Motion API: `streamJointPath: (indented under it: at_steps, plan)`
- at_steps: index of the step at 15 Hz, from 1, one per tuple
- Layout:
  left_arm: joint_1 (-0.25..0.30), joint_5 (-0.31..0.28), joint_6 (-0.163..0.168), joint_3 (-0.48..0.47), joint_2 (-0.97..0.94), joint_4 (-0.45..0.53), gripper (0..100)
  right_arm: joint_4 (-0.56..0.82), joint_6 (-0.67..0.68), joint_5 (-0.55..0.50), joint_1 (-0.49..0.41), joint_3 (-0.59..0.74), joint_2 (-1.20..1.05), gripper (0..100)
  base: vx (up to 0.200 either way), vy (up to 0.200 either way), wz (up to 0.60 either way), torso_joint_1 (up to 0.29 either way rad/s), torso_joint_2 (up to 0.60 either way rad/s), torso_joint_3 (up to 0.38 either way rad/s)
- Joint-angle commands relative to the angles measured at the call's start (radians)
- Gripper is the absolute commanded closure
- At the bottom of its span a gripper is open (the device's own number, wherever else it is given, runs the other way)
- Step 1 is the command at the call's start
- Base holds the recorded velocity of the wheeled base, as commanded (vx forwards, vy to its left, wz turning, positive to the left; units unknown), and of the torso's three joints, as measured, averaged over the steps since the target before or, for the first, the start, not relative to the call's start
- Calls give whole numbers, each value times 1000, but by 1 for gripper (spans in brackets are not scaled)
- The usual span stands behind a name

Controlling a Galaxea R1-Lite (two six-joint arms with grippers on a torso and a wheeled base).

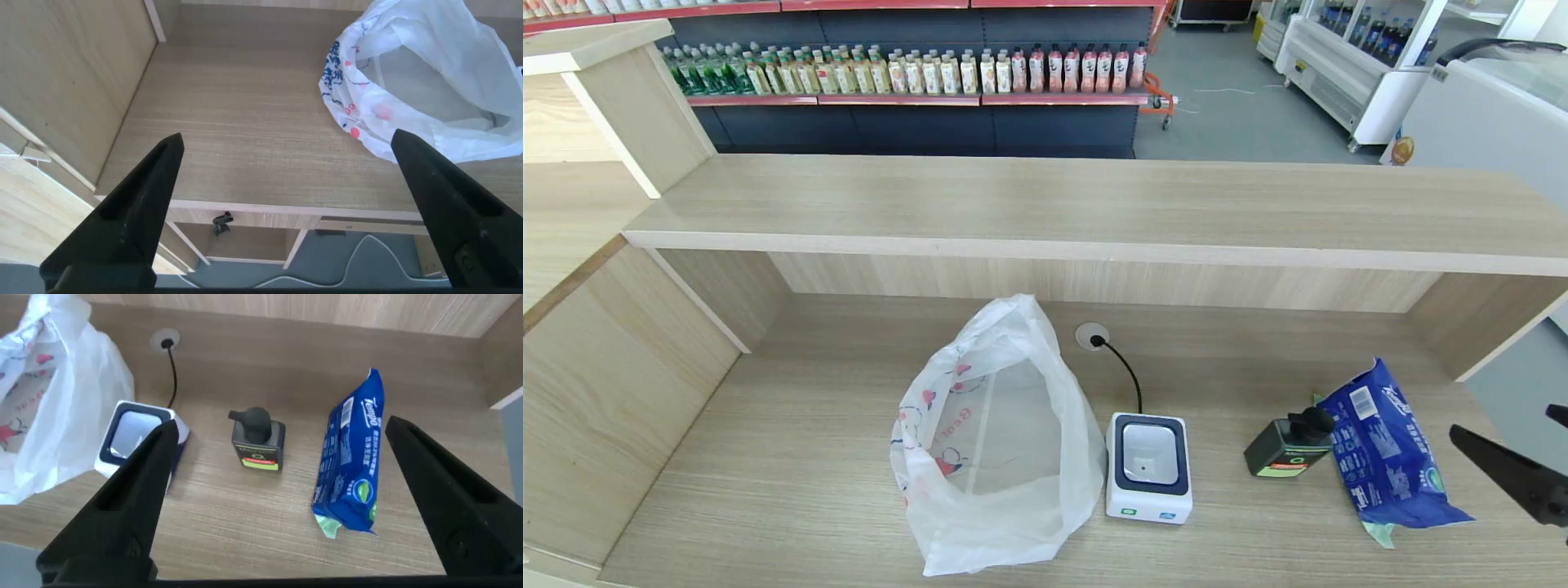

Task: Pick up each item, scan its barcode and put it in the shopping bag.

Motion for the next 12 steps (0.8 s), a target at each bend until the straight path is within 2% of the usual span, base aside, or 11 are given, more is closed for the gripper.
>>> streamJointPath:
  at_steps: [1, 5, 12]
  plan:
    - [0, 0, 0, 0, 0, 0, 0, -35, -18, 0, 2, 28, 238, 0, 0, 0, 0, 0, 0, 0]
    - [0, 0, 0, 0, 0, 0, 0, -37, -37, 2, -25, 94, 307, 0, 0, 0, 0, 0, 0, 0]
    - [-1, 0, 0, 0, 0, 0, 0, -41, -64, 54, -44, 82, 429, 0, 0, 0, 0, 0, 0, 0]
